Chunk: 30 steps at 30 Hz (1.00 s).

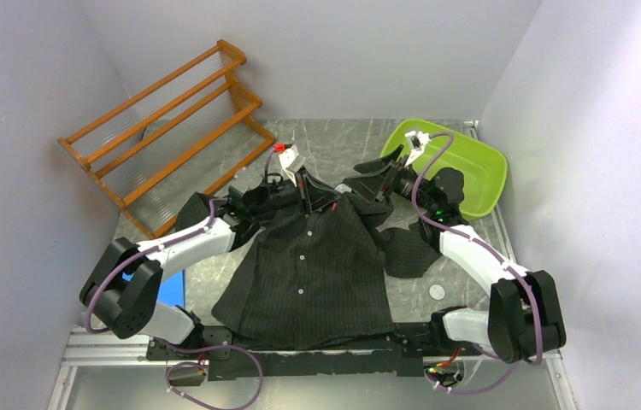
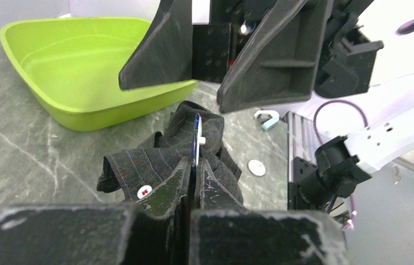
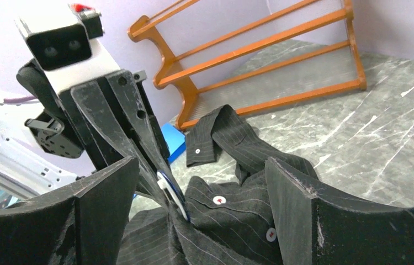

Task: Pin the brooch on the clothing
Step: Pin the brooch to the clothes, then flatten out the clothes at the center of the board.

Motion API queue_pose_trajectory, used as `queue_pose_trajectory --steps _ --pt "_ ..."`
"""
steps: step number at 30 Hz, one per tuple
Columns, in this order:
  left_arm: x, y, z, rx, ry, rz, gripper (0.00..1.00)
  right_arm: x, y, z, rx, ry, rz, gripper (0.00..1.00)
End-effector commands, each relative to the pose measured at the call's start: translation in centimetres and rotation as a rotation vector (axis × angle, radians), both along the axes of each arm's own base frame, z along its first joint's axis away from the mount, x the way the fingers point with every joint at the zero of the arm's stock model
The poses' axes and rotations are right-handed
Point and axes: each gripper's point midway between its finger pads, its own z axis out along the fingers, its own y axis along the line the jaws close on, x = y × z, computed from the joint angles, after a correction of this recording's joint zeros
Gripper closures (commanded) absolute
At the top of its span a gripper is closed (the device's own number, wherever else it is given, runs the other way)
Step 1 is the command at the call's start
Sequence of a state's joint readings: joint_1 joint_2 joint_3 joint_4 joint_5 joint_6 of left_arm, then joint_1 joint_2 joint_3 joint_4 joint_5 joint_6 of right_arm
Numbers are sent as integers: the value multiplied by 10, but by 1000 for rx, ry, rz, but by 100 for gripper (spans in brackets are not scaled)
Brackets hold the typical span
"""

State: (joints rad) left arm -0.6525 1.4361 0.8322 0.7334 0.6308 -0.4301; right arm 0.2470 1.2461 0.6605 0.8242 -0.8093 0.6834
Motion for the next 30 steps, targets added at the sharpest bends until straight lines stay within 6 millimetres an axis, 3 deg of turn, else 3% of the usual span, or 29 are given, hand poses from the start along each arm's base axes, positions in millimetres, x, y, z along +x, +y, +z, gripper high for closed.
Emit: queue_pose_trajectory --steps 1,4,7,10,14,15,20,23,26,30 --pt "-1 3 6 67 -92 8 97 0 -8 22 20 -90 -54 4" --pt "7 8 -7 222 -171 72 97 4 -14 22 25 -71 -108 0" --pt "10 14 -26 408 -269 111 89 11 -22 19 17 -34 -178 0" --pt "19 23 -25 487 -325 189 62 17 -30 12 -2 9 -243 0" --pt "20 34 -1 428 -405 277 12 24 -41 -1 -24 92 -326 0" --pt "19 38 7 407 -422 295 6 25 -44 -5 -30 111 -343 0" --pt "17 57 30 332 -416 402 5 26 -52 -27 -87 172 -382 0" --pt "27 76 29 343 -319 516 5 27 -61 -49 -129 253 -421 0" --pt "43 96 11 372 -129 629 5 26 -72 -71 -162 348 -465 0" --pt "66 125 -40 442 201 732 5 24 -89 -106 -230 474 -528 0"
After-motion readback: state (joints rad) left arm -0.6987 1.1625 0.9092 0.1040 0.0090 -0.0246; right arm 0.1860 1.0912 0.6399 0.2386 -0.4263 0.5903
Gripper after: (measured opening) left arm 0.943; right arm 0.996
